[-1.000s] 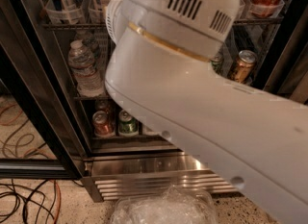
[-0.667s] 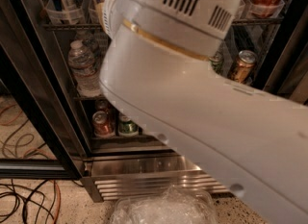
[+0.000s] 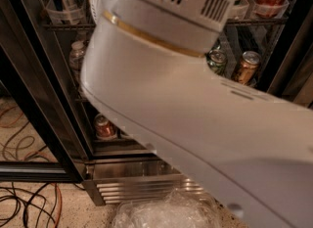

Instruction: Pick pepsi can from top shelf of fridge

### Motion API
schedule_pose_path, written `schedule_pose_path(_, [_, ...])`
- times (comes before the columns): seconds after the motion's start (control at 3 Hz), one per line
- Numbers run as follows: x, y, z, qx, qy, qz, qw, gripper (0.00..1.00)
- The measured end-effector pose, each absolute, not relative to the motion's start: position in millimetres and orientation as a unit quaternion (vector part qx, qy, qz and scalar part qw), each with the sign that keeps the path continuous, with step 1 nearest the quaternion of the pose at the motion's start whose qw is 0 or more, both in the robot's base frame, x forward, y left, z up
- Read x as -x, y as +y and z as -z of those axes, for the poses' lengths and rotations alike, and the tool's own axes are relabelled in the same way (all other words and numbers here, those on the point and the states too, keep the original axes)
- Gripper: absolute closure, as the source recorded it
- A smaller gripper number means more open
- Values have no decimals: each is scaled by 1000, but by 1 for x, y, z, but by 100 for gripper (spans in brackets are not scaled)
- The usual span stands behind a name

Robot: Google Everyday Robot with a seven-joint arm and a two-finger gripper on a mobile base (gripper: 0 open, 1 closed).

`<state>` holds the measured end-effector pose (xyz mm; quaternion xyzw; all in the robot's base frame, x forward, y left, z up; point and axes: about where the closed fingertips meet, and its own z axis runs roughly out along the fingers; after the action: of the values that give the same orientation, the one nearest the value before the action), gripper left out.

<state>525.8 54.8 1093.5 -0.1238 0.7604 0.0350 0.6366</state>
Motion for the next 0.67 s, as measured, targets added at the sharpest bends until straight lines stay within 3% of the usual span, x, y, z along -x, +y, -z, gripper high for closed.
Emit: schedule_pose_path(0.67, [-533, 49, -1082, 110, 768, -29, 630, 45])
